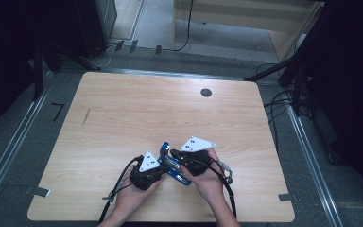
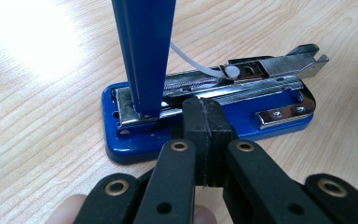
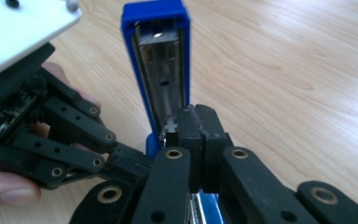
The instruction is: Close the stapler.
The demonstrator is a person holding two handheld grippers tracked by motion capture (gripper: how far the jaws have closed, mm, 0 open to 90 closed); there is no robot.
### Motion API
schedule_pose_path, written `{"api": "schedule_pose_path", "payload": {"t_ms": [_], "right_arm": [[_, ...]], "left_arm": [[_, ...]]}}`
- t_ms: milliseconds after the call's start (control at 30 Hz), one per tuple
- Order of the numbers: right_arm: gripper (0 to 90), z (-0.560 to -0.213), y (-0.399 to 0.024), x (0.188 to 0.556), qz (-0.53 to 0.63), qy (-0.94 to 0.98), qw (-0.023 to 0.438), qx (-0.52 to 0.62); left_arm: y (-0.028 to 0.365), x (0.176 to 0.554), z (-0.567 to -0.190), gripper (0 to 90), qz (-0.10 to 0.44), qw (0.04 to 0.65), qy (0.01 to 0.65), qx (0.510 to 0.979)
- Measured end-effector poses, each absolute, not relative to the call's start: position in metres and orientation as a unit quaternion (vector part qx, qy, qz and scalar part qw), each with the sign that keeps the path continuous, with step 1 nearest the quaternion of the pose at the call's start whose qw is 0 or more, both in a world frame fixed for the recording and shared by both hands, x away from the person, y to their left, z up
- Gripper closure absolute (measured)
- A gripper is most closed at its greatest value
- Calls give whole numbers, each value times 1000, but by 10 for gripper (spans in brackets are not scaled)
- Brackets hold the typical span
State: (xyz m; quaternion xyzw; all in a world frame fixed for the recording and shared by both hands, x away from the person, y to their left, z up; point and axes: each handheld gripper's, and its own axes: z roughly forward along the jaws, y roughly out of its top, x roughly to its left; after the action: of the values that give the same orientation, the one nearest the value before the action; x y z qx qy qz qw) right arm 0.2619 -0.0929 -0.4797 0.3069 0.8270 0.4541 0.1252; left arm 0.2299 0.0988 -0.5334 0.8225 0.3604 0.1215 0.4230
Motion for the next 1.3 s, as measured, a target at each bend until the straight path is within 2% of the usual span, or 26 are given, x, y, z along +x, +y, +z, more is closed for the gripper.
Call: {"api": "schedule_pose_path", "payload": {"t_ms": [733, 1300], "right_arm": [[900, -442, -83, 277, 472, 810, 151, 313], [900, -425, -66, 270, 481, 816, 151, 283]], "left_arm": [[99, 230, -533, 900, 122, 424, 362, 821], [99, 230, -533, 900, 123, 423, 356, 824]]}}
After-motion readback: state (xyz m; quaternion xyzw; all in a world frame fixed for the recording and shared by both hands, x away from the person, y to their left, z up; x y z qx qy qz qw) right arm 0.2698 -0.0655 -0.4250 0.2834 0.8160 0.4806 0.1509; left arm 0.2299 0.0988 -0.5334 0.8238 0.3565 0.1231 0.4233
